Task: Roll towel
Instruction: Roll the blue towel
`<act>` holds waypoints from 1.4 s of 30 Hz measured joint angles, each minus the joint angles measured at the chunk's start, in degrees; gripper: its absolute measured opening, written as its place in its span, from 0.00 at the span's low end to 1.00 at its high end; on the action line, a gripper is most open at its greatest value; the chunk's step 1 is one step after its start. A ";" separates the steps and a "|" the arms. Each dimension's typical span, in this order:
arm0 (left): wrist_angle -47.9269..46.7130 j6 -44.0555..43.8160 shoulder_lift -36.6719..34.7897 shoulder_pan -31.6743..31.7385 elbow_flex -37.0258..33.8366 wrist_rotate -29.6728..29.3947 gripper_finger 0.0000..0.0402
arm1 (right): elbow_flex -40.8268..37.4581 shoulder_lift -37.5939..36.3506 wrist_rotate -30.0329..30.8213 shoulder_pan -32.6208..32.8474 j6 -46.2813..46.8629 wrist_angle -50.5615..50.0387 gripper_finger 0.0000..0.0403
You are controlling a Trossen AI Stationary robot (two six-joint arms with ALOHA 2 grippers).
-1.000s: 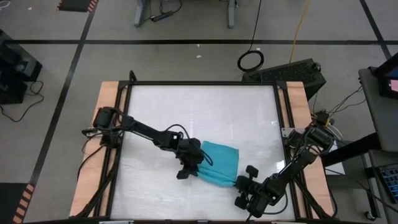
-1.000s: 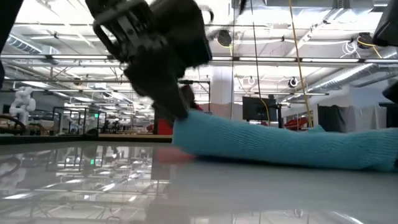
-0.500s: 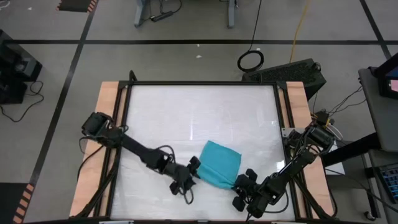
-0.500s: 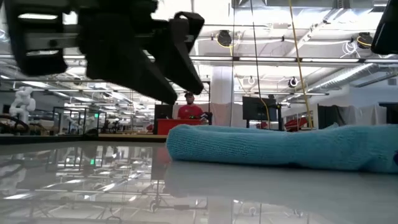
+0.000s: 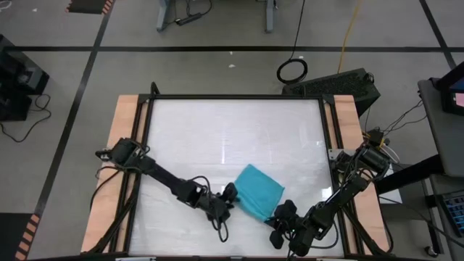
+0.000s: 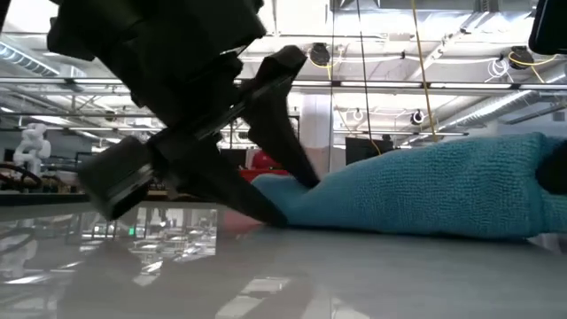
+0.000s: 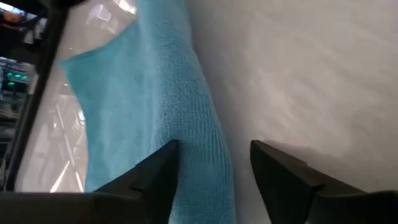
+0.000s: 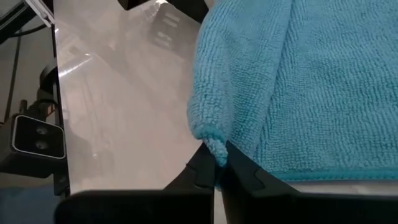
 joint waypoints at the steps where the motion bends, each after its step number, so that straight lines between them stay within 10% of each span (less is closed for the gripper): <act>1: 0.42 0.00 -0.01 0.09 0.00 0.01 0.53 | 0.00 0.00 0.00 0.00 0.00 -0.06 0.00; 14: 0.81 3.09 -0.26 2.63 -0.39 -2.80 0.63 | 0.00 0.00 0.06 0.00 -0.15 0.14 0.00; 24: -0.57 4.09 -0.39 7.96 -0.29 11.90 0.61 | 0.00 -0.04 -1.60 0.00 -0.56 0.16 0.00; 36: -5.77 3.93 -0.37 11.20 -0.10 27.18 0.07 | 0.04 -0.07 -3.15 -0.02 -3.04 0.25 0.06; 42: -17.15 -2.74 -0.47 12.85 2.98 38.30 0.02 | 0.09 -1.08 -3.23 -0.02 -11.63 -0.01 0.23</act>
